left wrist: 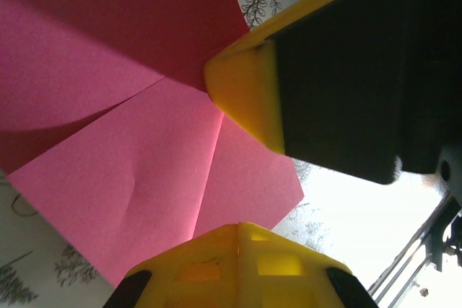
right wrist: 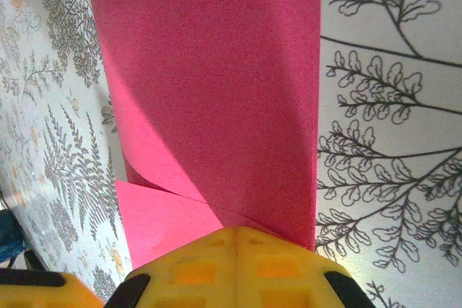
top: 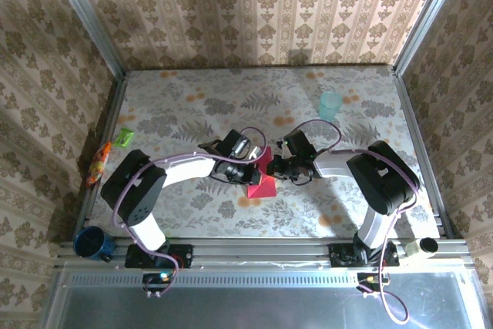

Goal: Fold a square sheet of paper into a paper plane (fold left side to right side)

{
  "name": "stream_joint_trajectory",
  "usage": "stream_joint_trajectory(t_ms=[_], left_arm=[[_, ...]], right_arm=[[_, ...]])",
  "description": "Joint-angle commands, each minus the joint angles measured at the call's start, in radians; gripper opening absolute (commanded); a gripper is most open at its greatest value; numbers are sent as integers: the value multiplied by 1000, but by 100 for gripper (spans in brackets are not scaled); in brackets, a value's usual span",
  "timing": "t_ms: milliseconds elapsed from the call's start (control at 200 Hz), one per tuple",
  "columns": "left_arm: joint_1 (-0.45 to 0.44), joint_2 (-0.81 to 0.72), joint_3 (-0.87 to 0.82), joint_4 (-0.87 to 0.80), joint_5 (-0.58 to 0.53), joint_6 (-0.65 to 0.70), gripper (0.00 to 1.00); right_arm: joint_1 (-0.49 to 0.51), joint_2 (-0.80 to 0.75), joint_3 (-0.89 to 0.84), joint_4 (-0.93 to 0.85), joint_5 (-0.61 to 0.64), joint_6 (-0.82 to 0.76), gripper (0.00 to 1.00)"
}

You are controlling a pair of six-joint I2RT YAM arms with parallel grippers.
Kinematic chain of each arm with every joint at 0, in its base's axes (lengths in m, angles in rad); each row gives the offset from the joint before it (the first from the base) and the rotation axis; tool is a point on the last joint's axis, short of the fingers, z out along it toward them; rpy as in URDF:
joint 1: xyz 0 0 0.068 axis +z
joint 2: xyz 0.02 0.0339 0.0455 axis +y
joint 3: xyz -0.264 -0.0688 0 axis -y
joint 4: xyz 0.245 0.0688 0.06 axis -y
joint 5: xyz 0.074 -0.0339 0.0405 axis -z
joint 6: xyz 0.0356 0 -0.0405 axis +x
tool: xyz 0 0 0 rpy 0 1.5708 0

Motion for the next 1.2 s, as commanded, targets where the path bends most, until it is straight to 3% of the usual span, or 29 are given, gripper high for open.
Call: stream_joint_trajectory(t_ms=[0, 820, 1195], left_arm=[[-9, 28, 12, 4, 25, 22, 0], [-32, 29, -65, -100, -31, 69, 0], [-23, -75, -203, 26, -8, -13, 0]], right_arm=[[-2, 35, -6, -101, 69, -13, 0], [-54, 69, -5, -167, 66, -56, 0], [-67, 82, -7, -137, 43, -53, 0]])
